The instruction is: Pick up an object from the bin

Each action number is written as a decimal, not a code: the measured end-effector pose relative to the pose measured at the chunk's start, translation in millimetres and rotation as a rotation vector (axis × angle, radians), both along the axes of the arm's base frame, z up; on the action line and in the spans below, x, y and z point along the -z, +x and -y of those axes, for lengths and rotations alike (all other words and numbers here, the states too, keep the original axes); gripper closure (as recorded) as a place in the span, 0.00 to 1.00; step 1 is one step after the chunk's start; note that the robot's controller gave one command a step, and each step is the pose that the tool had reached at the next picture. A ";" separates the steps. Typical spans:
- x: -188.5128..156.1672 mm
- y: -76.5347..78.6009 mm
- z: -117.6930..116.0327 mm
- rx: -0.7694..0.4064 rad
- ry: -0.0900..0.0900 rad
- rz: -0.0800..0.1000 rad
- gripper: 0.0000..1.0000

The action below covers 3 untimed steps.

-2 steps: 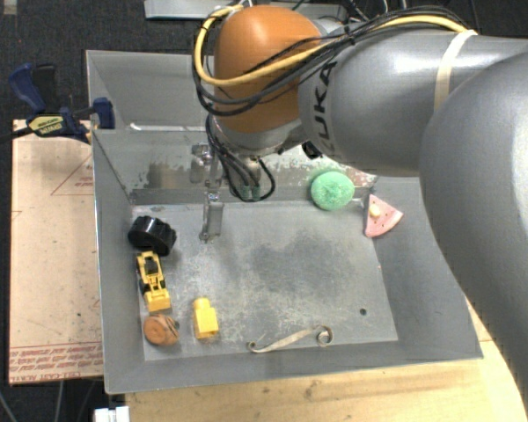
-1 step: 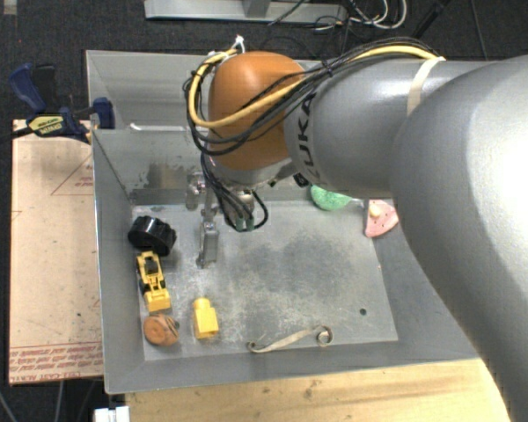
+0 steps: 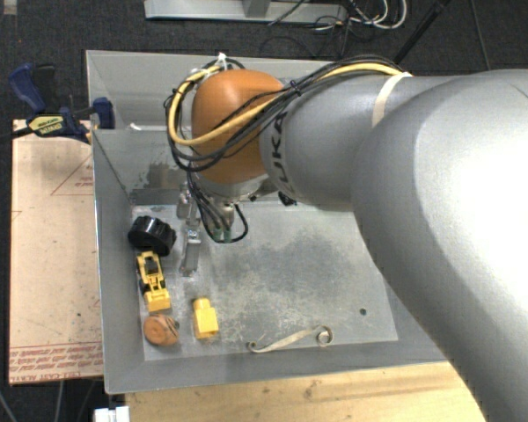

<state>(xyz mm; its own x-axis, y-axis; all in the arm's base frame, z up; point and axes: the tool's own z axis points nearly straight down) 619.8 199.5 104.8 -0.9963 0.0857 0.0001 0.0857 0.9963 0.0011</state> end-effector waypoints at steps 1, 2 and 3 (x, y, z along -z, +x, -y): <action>25.7 7.2 -17.5 0.064 0.002 0.004 0.00; 32.9 -13.6 -34.2 -0.044 -0.002 0.000 0.00; 33.6 4.1 -42.7 -0.089 -0.005 -0.001 0.00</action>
Offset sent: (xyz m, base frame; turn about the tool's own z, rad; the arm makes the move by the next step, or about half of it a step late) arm -0.0266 0.0442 -0.0348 -0.0907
